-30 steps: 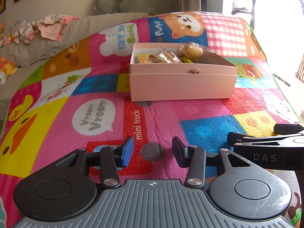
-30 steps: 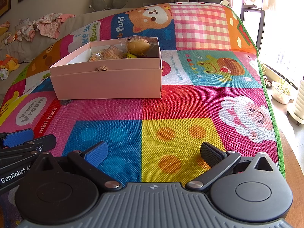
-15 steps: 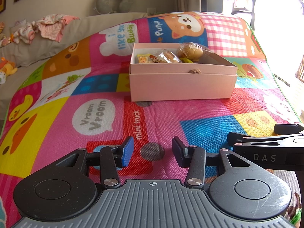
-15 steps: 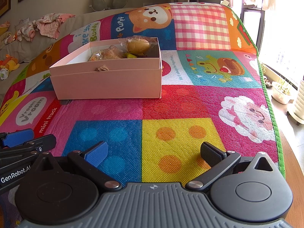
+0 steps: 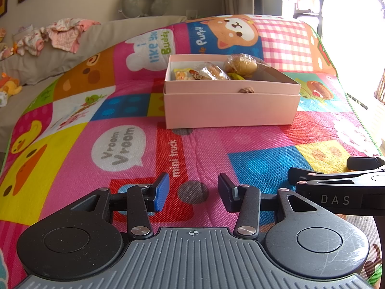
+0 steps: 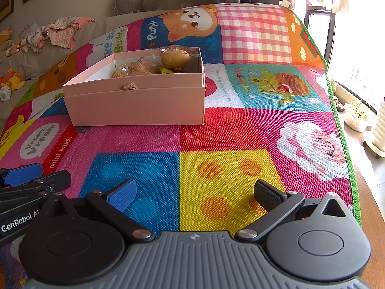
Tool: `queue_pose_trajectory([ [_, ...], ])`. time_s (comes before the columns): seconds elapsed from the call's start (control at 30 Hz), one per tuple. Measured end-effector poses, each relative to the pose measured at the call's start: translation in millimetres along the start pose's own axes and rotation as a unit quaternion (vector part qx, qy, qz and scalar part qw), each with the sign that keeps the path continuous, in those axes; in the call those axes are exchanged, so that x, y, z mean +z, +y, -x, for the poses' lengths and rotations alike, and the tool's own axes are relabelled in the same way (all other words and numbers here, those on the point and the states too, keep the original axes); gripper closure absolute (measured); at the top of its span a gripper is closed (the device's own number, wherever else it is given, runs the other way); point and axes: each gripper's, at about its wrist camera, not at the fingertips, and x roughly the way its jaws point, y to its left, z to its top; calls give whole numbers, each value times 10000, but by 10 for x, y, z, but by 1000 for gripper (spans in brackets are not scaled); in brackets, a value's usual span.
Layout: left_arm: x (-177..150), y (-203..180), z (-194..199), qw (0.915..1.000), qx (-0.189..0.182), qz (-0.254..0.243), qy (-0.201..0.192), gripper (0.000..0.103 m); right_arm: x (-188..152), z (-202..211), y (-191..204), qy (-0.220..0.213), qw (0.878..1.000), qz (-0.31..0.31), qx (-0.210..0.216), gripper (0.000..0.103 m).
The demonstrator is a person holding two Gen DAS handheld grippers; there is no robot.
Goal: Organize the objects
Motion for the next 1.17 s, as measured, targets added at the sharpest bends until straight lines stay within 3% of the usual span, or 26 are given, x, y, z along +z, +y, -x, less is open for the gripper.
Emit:
queue_pose_trajectory([
  [1.17, -7, 18, -2, 10000, -14, 60, -8, 54, -1, -1, 1, 0, 10000, -3, 1, 0],
])
